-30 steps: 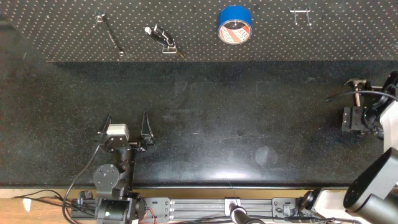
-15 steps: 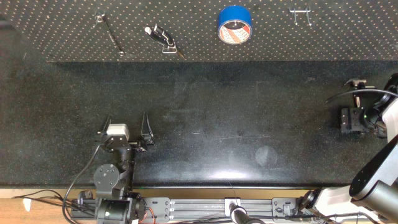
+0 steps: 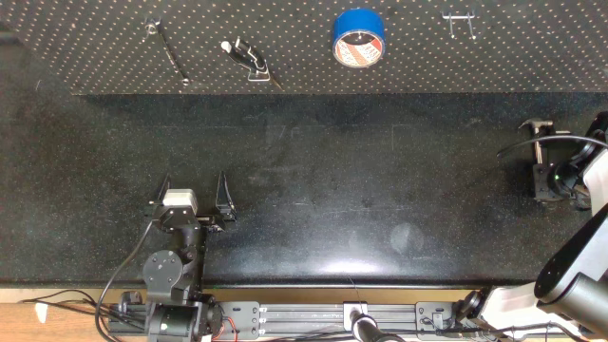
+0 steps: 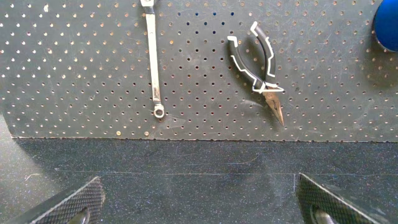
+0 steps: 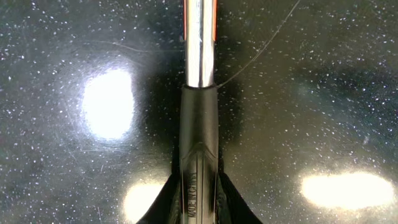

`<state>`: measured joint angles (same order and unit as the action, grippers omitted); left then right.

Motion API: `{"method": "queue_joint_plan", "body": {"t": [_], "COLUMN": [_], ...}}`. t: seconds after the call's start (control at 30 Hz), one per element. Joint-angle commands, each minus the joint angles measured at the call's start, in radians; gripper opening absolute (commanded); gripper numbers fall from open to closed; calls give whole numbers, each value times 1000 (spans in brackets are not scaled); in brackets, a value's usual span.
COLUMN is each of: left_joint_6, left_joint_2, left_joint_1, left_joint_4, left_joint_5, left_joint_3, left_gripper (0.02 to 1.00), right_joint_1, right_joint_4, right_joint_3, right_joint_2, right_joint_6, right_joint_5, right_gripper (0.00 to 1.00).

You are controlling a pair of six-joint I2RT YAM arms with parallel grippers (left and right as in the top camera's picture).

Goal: Place Tools Onto Pegboard

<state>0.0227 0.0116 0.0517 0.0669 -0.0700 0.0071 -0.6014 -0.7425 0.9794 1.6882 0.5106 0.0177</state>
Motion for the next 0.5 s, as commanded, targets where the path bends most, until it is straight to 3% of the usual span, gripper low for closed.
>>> {"method": "queue_joint_plan", "body": {"t": [0.03, 0.27, 0.3, 0.4, 0.5], "left_joint_6": [-16, -16, -16, -16, -16], "left_joint_2": [-8, -8, -8, -8, -8], "left_joint_1": [4, 4, 4, 4, 4], "left_joint_4": [5, 6, 5, 6, 5], "left_joint_5": [2, 2, 2, 2, 2], "left_joint_3": [-2, -2, -2, -2, -2], "left_gripper": [996, 996, 996, 996, 996], "right_joint_1": [-2, -2, -2, -2, 7], "right_joint_4": [0, -22, -18, 21, 48], "right_joint_3": [-5, -5, -5, -5, -7], "right_joint_2": [24, -43, -64, -234, -344], "right_joint_6": [3, -65, -64, -69, -144], "right_joint_5": [2, 5, 29, 216, 230], "right_gripper": [82, 73, 73, 75, 73]}}
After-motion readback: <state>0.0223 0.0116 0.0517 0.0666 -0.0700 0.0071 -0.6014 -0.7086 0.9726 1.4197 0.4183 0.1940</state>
